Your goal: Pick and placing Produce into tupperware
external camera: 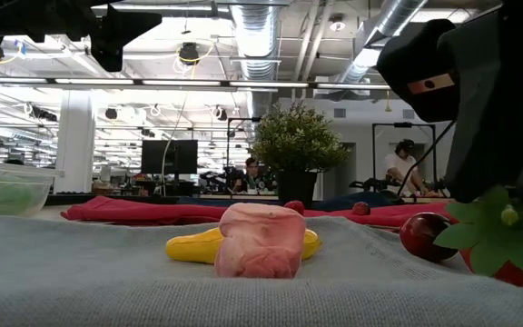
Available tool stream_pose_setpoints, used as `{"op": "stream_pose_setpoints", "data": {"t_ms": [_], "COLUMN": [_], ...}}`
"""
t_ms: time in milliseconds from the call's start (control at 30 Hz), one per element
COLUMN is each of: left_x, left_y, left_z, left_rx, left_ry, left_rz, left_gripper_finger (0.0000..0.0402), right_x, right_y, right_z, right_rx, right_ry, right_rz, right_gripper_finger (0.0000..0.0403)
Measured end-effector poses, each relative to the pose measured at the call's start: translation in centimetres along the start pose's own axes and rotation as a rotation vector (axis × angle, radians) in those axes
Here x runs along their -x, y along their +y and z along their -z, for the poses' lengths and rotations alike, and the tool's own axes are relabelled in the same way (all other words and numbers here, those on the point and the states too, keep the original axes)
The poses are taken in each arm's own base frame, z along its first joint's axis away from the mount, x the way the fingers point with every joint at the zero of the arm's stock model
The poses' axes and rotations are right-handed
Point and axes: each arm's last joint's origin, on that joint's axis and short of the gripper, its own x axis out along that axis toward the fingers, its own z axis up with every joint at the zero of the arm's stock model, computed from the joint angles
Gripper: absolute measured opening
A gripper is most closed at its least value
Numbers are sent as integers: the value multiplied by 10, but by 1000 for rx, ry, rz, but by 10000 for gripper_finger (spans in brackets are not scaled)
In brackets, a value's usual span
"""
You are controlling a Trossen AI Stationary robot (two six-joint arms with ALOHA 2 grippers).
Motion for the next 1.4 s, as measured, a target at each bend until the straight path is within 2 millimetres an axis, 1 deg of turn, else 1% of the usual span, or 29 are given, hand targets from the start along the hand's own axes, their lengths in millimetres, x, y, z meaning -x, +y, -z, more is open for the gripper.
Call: {"op": "stream_pose_setpoints", "data": {"t_ms": [233,433,600,700,867,1000,1100,1200,1333,1400], "left_x": [0,0,0,0,0,0,0,0,0,0], "left_y": [0,0,0,0,0,0,0,0,0,0], "left_z": [0,0,0,0,0,0,0,0,0,0], "left_rx": [8,7,7,7,7,7,7,7,7,8], "left_ry": [0,0,1,1,1,1,1,1,1,0], "left_rz": [0,-1,-1,-1,-1,-1,-1,-1,-1,-1], "left_gripper_finger": [203,203,203,203,203,203,203,203,203,203], "right_x": [0,-14,-15,-15,-14,-15,-13,-9,3,9], "right_y": [1,4,5,5,5,3,0,-2,-8,-10], "right_z": [-1,7,6,6,7,8,5,-4,-21,-21], "right_rx": [-5,-15,-20,-20,-11,-19,-6,22,42,66], "right_ry": [-9,3,-9,-7,6,13,16,-15,-46,-25], "right_rz": [-5,-25,-29,-31,-30,-20,-15,-10,25,50], "right_gripper_finger": [118,118,114,94,24,19,19,19,19,19]}}
